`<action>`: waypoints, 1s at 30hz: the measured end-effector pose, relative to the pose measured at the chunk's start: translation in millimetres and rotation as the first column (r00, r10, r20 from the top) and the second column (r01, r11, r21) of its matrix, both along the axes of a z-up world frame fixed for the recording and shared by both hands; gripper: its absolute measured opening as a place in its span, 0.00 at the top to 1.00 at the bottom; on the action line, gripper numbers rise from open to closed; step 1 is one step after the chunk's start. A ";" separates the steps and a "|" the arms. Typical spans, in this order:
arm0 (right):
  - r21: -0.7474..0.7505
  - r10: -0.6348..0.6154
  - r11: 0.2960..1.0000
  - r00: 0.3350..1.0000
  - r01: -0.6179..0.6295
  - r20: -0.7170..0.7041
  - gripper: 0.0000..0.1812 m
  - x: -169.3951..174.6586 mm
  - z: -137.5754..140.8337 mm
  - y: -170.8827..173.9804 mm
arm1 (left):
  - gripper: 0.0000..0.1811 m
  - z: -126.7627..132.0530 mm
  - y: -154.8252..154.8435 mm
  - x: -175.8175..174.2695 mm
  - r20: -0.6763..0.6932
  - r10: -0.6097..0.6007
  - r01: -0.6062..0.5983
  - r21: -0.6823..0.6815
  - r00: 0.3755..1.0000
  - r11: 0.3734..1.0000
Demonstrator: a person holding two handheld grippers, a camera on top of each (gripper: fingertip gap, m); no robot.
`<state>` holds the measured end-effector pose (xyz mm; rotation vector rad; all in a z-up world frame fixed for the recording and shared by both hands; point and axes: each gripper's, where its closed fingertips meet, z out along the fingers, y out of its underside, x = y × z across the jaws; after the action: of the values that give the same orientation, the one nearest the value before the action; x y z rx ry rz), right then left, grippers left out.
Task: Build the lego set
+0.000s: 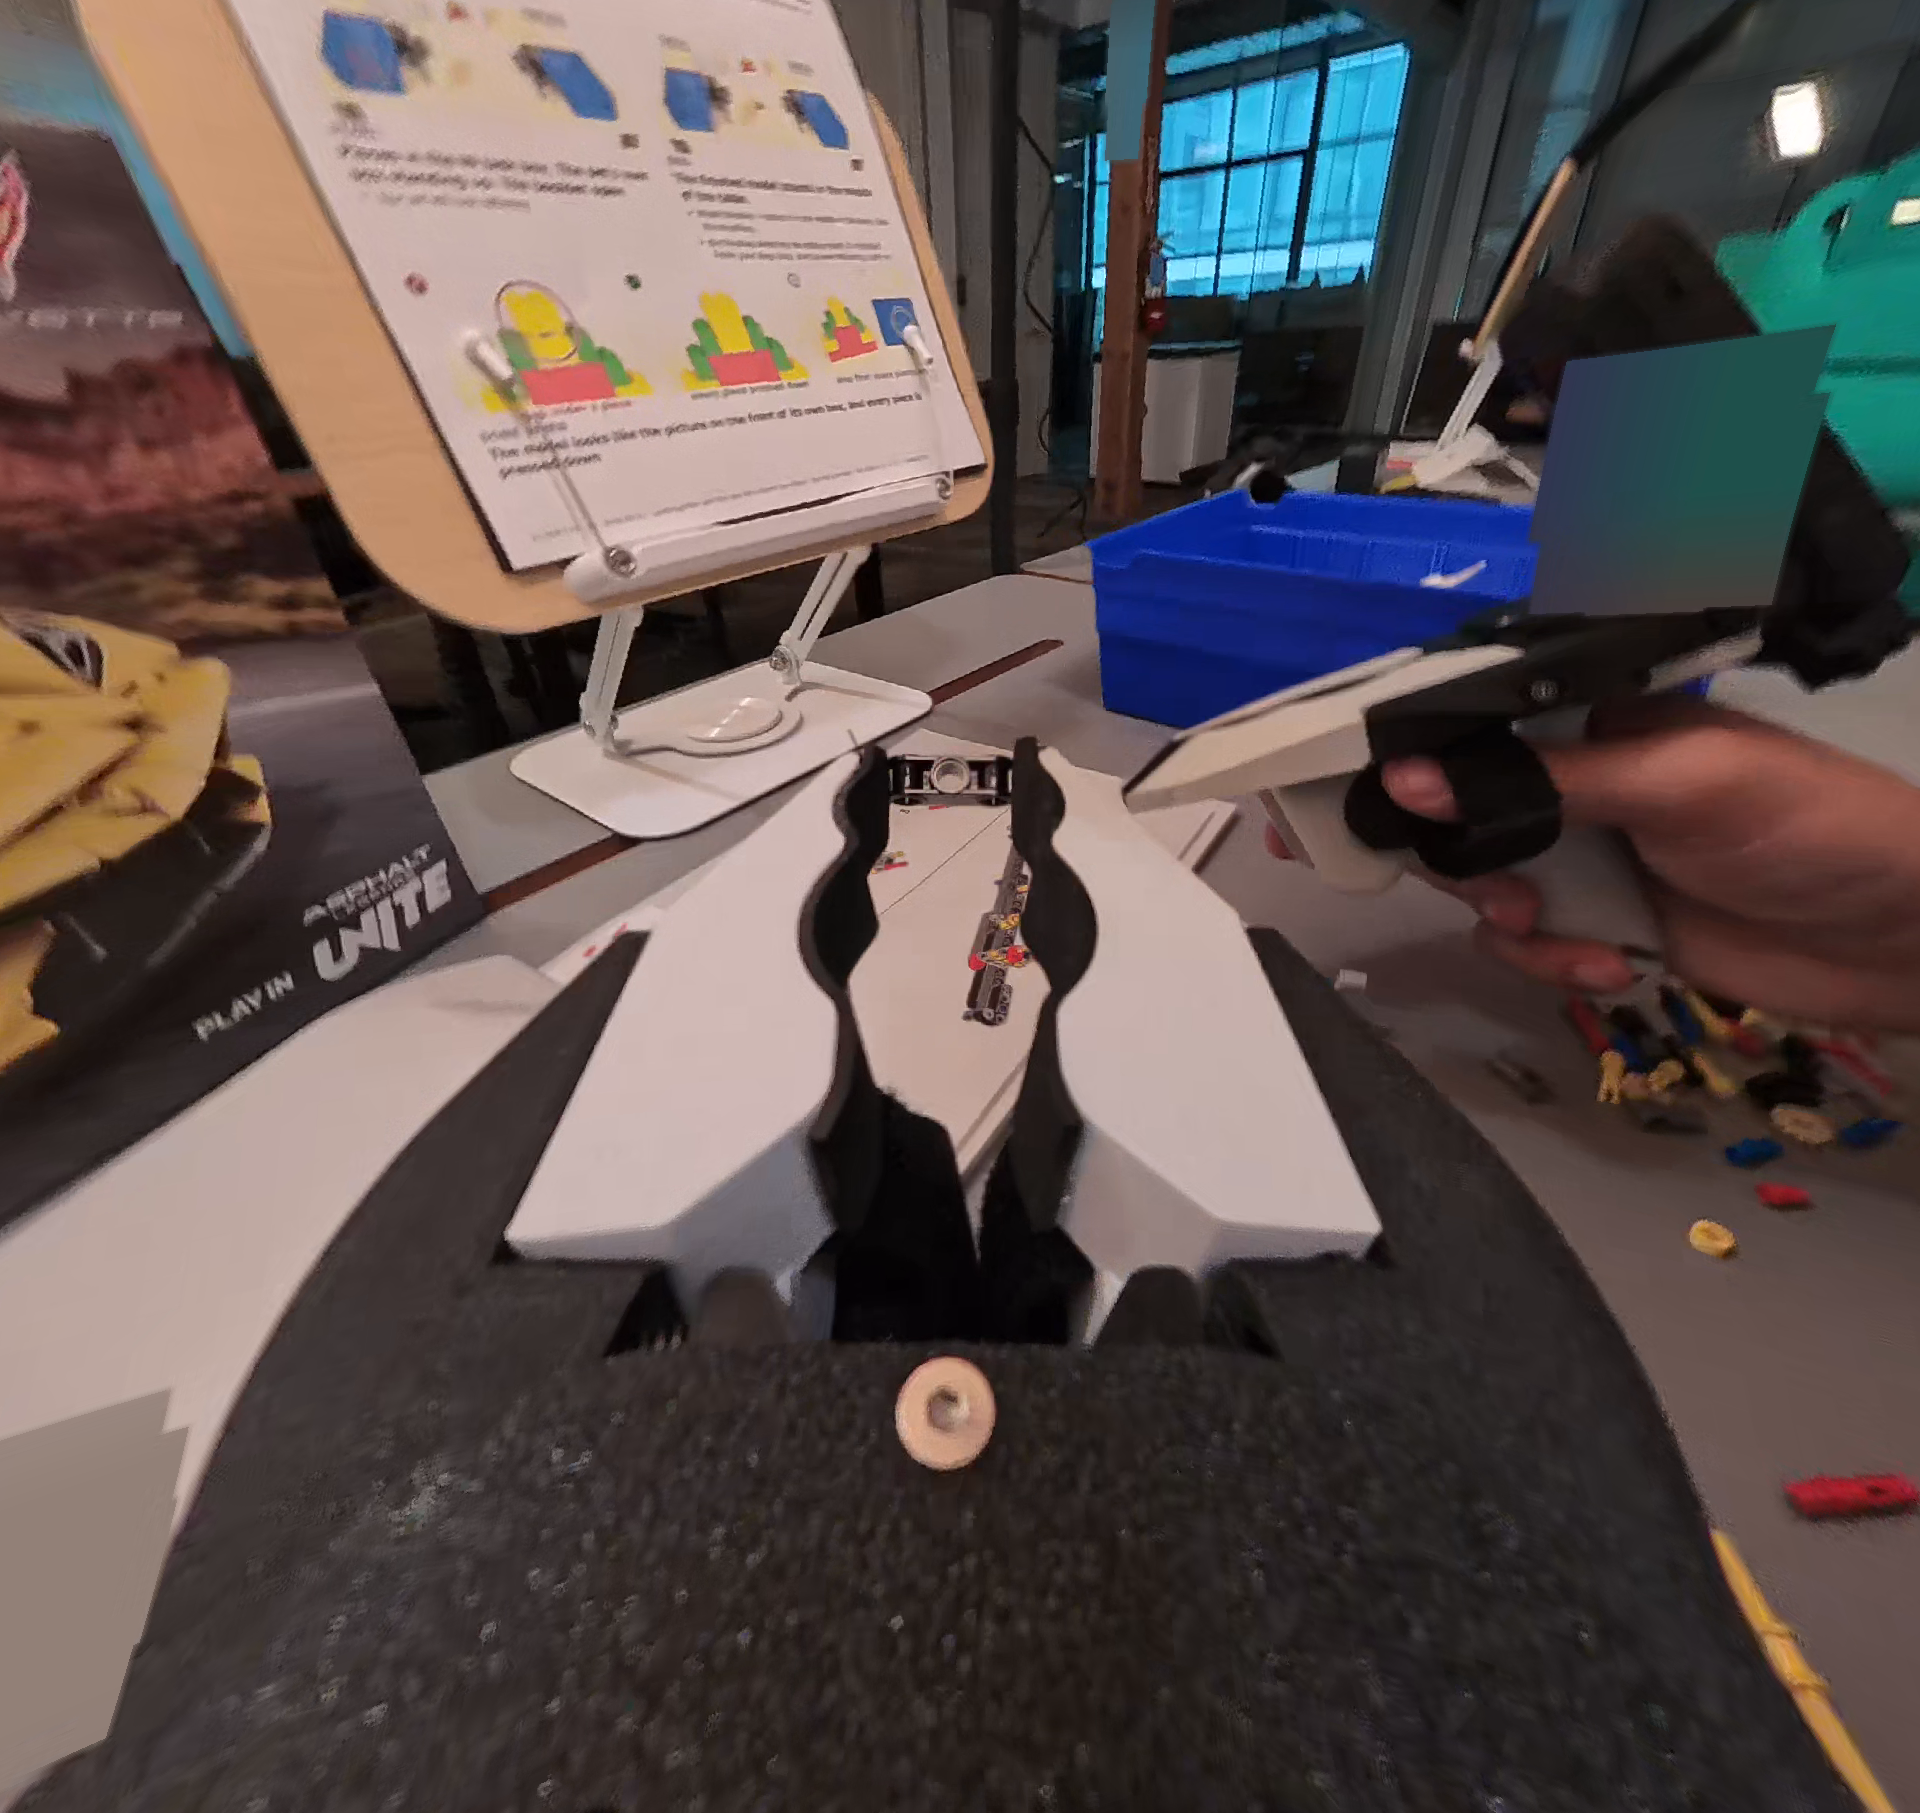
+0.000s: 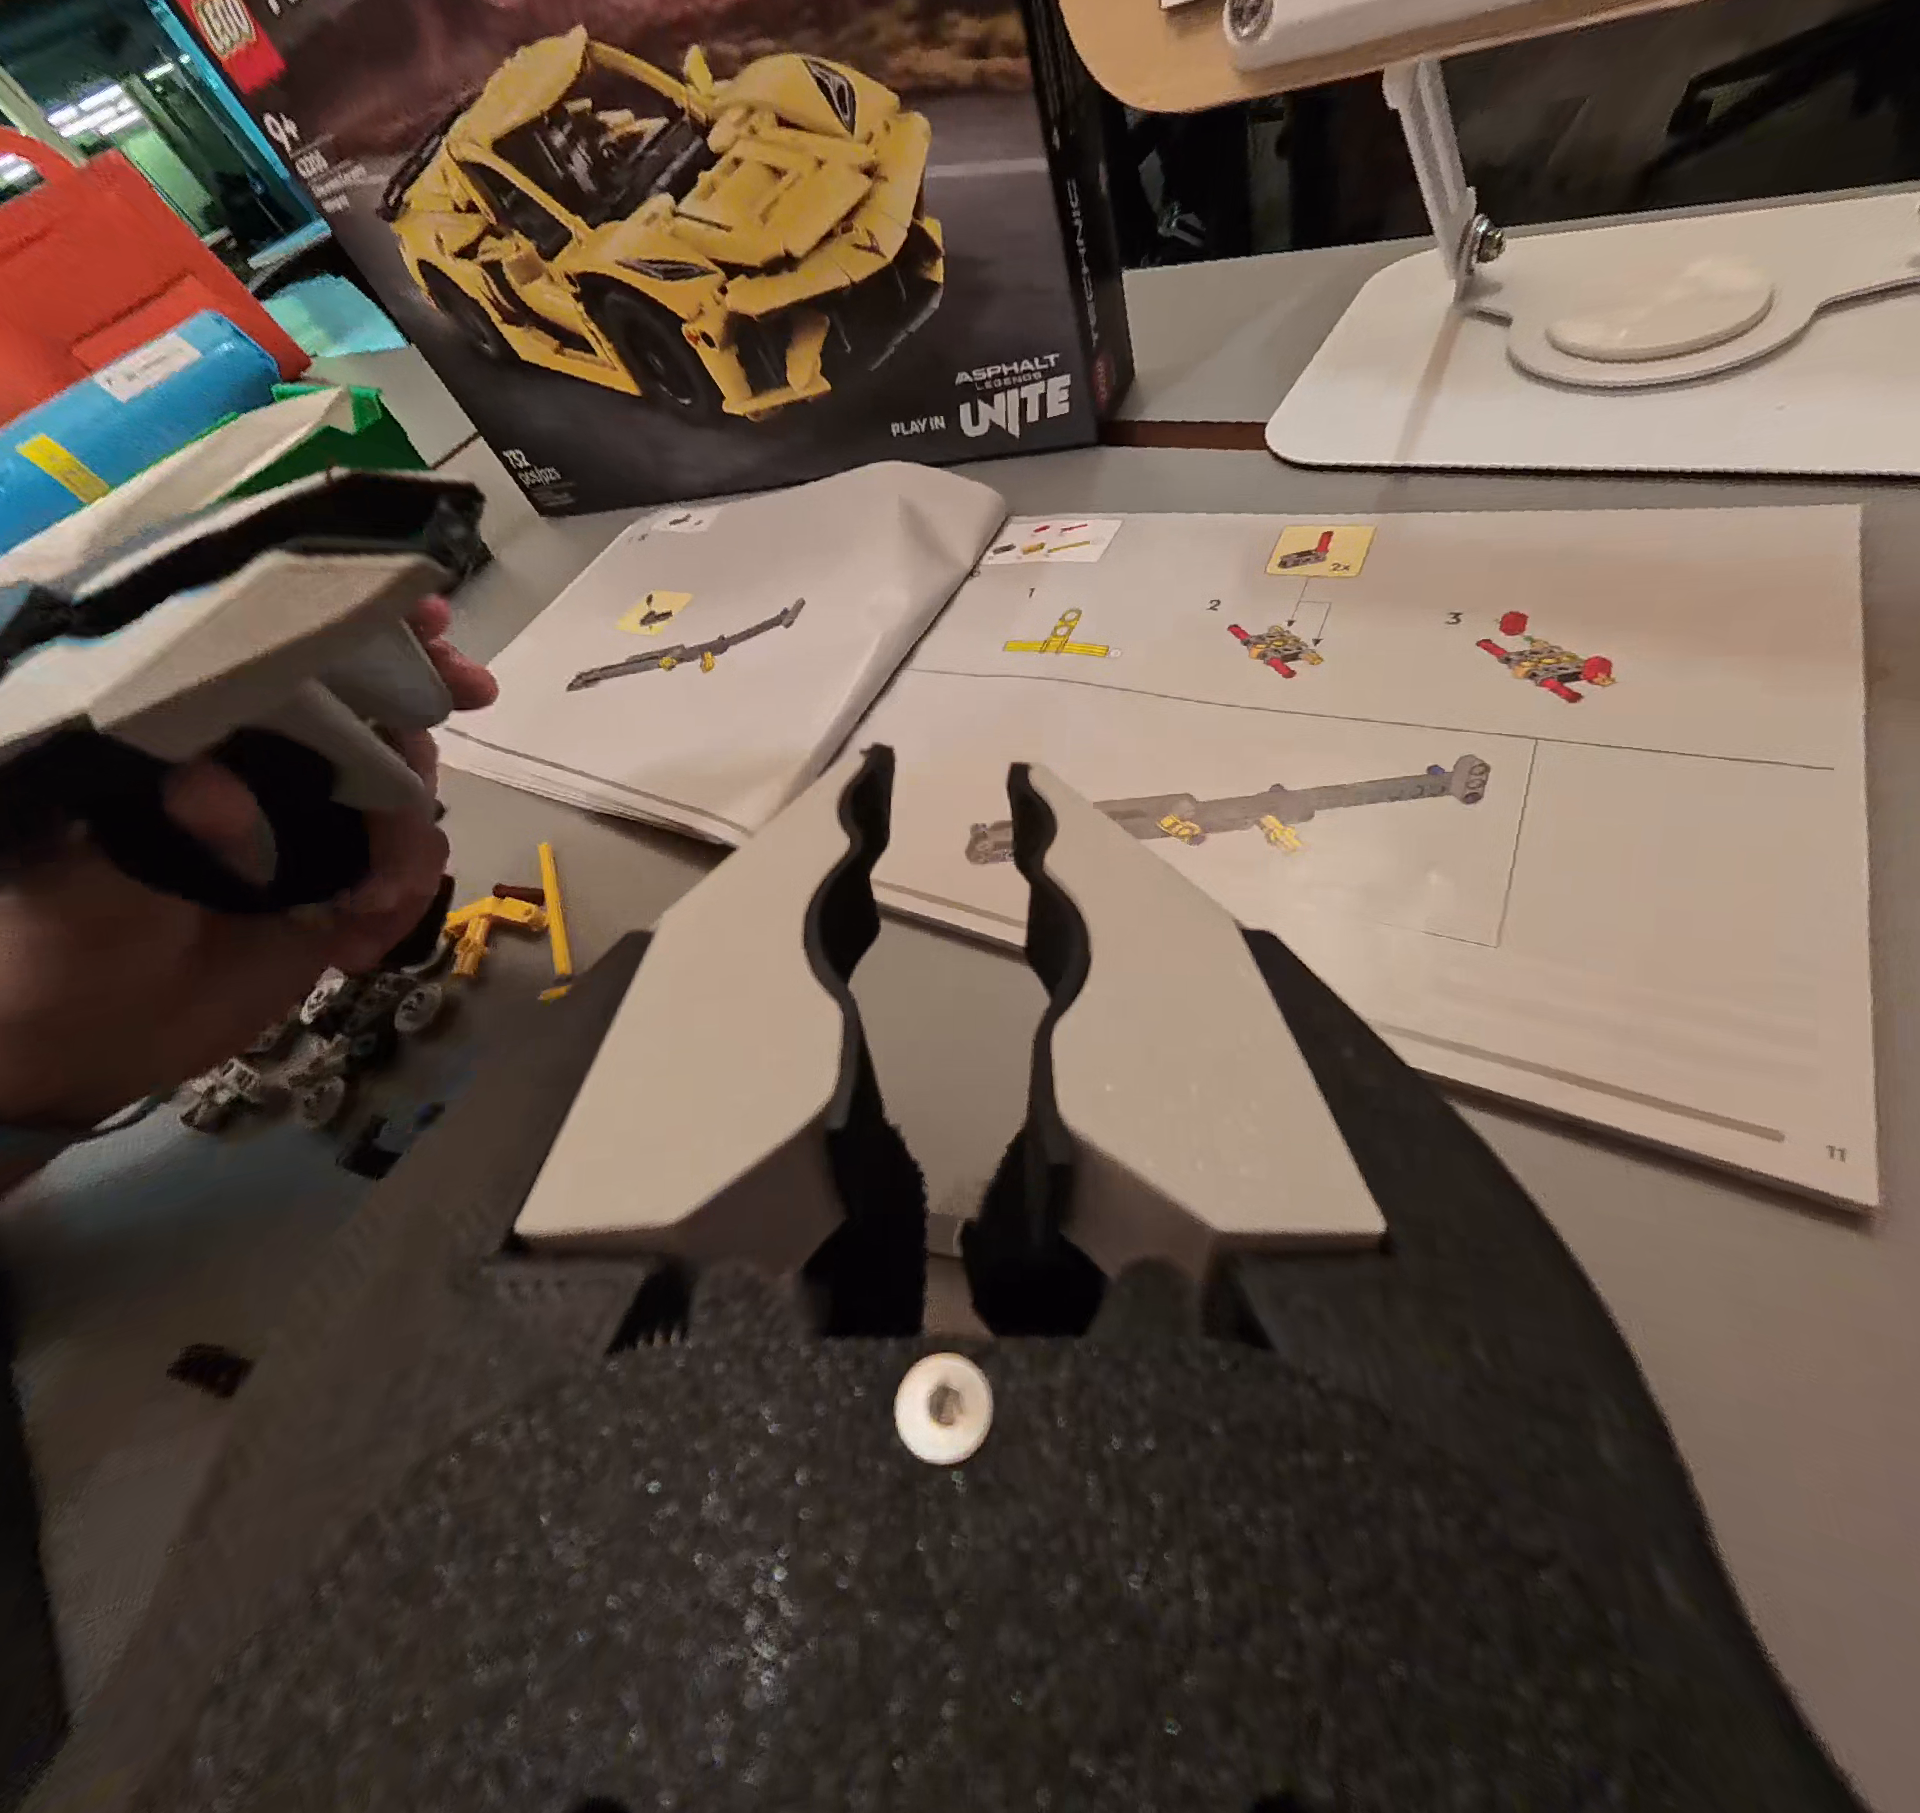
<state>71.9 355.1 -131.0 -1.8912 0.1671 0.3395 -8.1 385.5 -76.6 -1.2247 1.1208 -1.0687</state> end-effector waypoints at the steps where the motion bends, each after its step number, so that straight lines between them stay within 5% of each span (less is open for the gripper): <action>1: -0.004 0.018 1.000 1.000 -0.018 -0.008 0.88 -1.8 -2.2 0.1 | 0.88 -0.2 4.4 -2.1 0.014 -0.002 0.002 -0.042 1.000 0.999; 8: 0.058 0.131 0.991 0.985 -0.125 -0.113 0.88 -22.7 4.6 3.6 | 0.88 -5.4 15.9 -6.3 0.034 0.004 -0.002 -0.088 0.999 0.996; 18: 0.153 0.253 0.960 0.959 -0.233 -0.129 0.88 -49.8 25.3 -1.5 | 0.88 -4.5 -0.9 -1.3 0.024 -0.019 0.018 0.036 1.000 0.999; 25: 0.270 0.430 0.898 0.826 -0.348 -0.365 0.88 -69.3 46.2 -11.3 | 0.88 -8.3 -19.3 4.0 -0.023 -0.040 0.043 0.197 0.999 0.979; 30: 0.303 0.512 0.858 0.725 -0.414 -0.460 0.86 -83.2 50.0 -15.8 | 0.88 -12.2 -42.3 6.4 -0.076 -0.019 0.053 0.480 0.997 0.876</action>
<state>-11.2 339.4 -81.0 -1.5947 0.0158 1.1942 -1.6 343.2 -88.8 -0.8466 1.3681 -0.7120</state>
